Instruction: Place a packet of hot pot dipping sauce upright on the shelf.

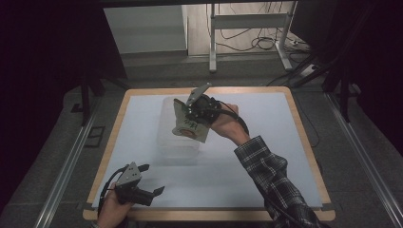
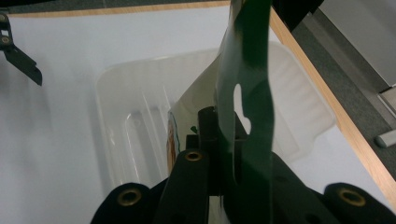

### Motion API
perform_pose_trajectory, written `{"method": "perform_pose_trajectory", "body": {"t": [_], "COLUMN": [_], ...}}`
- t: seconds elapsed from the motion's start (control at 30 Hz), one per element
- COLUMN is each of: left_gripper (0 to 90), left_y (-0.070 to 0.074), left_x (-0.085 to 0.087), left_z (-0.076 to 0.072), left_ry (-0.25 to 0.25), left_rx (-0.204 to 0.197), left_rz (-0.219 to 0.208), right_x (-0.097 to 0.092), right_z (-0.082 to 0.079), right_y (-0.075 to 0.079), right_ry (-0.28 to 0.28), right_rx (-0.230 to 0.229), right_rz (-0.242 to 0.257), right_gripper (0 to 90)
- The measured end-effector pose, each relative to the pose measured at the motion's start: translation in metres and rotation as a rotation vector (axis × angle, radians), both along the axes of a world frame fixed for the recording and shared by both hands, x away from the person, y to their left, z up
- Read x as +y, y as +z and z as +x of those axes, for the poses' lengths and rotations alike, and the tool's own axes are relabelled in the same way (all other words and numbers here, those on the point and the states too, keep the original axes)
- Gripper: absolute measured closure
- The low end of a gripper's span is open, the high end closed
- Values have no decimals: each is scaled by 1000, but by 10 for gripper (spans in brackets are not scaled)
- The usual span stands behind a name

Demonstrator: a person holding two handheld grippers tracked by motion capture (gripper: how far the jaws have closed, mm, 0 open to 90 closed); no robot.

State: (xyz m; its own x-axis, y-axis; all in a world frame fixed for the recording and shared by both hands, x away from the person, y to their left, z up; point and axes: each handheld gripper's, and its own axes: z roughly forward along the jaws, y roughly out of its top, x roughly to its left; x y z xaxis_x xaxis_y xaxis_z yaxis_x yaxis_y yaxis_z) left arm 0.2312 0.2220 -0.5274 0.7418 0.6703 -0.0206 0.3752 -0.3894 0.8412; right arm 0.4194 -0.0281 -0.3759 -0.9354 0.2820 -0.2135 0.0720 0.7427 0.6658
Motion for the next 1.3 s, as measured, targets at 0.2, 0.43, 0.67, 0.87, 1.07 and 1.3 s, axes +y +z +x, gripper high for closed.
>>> {"method": "perform_pose_trajectory", "body": {"t": [0.2,0.43,0.67,0.87,1.07,1.3], "left_gripper": [20,20,20,20,18,13], "left_y": [0,0,0,0,0,0], "left_x": [0,0,0,0,0,1], "left_z": [0,0,0,0,0,0], "left_ry": [-1,-3,-3,-4,-3,-2], "left_rx": [-5,-5,-5,-5,-6,-4], "left_rz": [-2,1,2,0,-3,-10], "right_x": [15,25,30,42,40,36], "right_z": [0,0,1,2,4,4], "right_y": [-3,-7,-15,-39,-42,-42], "right_ry": [26,39,62,65,47,20], "right_rx": [5,12,31,25,39,40], "right_rz": [9,11,-33,-98,-63,-38], "right_gripper": [892,892,892,890,779,640]}}
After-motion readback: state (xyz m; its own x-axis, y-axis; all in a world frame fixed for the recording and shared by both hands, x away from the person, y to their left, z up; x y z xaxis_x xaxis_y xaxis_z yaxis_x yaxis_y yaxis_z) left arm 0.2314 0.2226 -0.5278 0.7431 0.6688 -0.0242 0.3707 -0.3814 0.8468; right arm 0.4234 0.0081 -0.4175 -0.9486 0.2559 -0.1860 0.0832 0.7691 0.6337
